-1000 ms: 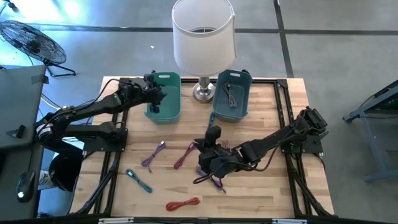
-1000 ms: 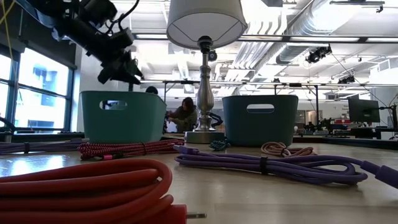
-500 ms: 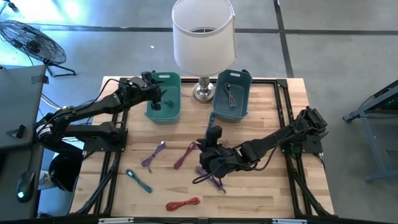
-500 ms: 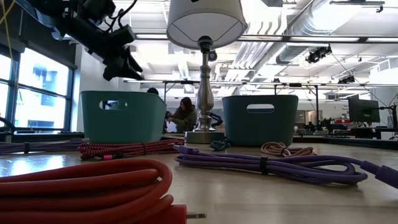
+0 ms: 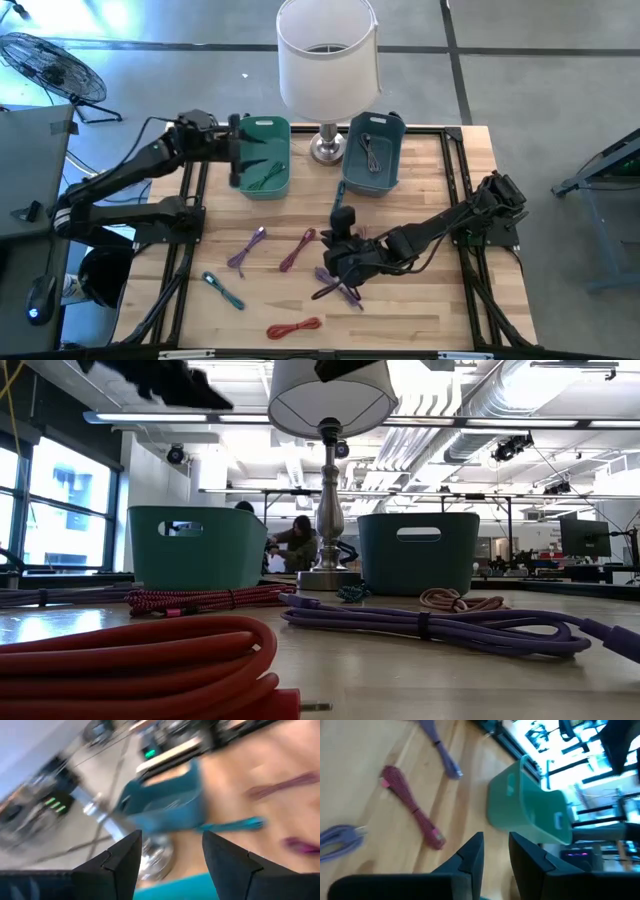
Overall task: Pick & Place USB Port
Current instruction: Put the right purple charger cable into the green bin
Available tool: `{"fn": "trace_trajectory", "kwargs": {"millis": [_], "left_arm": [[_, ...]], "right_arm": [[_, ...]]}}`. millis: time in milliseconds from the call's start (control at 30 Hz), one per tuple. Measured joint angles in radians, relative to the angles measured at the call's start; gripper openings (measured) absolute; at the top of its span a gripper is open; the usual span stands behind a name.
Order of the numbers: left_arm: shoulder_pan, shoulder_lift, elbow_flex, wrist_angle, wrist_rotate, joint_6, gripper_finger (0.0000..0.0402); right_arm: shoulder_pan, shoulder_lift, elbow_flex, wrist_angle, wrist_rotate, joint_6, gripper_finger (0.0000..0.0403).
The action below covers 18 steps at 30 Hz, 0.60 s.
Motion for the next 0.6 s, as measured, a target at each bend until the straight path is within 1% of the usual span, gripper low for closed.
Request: {"fn": "trace_trajectory", "kwargs": {"millis": [67, 167, 333, 500, 600], "left_arm": [[-0.034, -0.007, 0.037, -0.052, 0.057, 0.0, 0.0204], [-0.1, -0.015, 0.056, -0.074, 0.091, -0.005, 0.0204], [-0.193, -0.016, 0.056, -0.077, 0.085, -0.011, 0.0204], [-0.244, 0.012, 0.056, -0.086, 0.081, -0.019, 0.0204], [-0.258, 0.033, 0.056, -0.1, 0.082, -0.02, 0.0204]], "right_arm": [[-0.004, 0.0, 0.0, -0.025, -0.029, 0.034, 0.0083], [-0.015, -0.003, 0.0, -0.092, -0.102, 0.096, 0.0094], [-0.031, -0.013, 0.0, -0.18, -0.251, 0.235, 0.0135], [-0.035, -0.014, 0.0, -0.182, -0.394, 0.347, 0.0174], [-0.033, -0.014, 0.0, -0.183, -0.431, 0.419, 0.0186]]}}
